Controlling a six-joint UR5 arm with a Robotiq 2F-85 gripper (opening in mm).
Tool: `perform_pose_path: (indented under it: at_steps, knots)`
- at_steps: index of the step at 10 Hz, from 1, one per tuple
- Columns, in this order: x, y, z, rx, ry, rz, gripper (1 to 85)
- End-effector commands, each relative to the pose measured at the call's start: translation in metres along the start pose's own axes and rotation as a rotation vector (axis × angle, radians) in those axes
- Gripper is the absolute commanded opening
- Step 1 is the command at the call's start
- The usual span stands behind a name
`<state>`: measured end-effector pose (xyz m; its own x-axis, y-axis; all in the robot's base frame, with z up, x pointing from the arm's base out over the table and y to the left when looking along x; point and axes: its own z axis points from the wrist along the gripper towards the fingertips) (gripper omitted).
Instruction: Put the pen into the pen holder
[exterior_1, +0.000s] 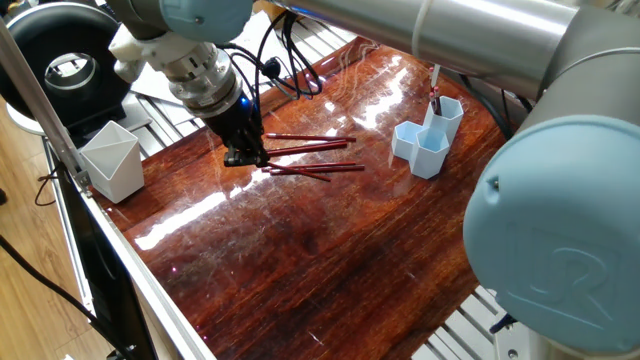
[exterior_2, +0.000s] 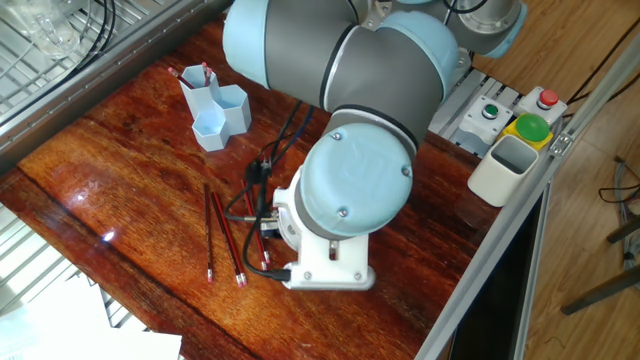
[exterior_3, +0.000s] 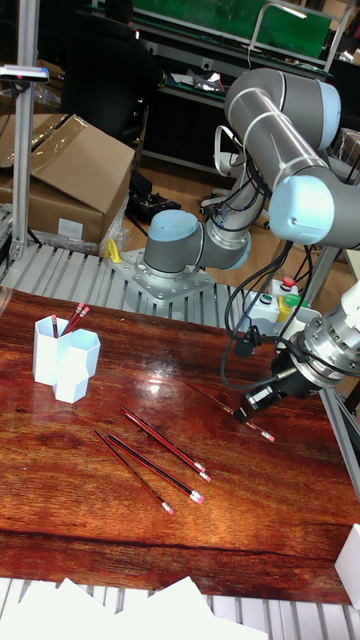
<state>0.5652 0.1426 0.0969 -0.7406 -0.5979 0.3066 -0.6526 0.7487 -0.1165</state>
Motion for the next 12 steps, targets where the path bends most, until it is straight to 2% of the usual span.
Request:
perform_pose_path:
  at_steps: [1,2,3,4,5,6,7,8,9,10,11,12]
  knots:
    - [0.003,0.000,-0.001,-0.001,0.009,-0.080,1.0]
    - [0.001,0.003,-0.001,-0.012,0.000,-0.087,1.0]
    - [0.004,0.004,-0.001,-0.017,0.012,-0.065,1.0]
    - [0.010,0.000,-0.001,-0.002,0.034,-0.016,1.0]
    - [0.014,0.003,-0.001,-0.014,0.051,0.052,1.0]
    - [0.014,0.000,-0.001,-0.001,0.051,0.089,1.0]
    - [0.007,0.004,-0.001,-0.017,0.023,0.097,1.0]
    - [0.005,0.001,-0.001,-0.005,0.017,0.103,1.0]
    - [0.005,-0.005,-0.001,0.019,0.017,0.115,1.0]
    - [0.008,-0.006,-0.001,0.021,0.028,0.106,1.0]
    - [0.023,-0.002,-0.014,-0.001,0.051,0.072,1.0]
    - [0.049,0.000,-0.040,-0.034,0.046,0.024,1.0]
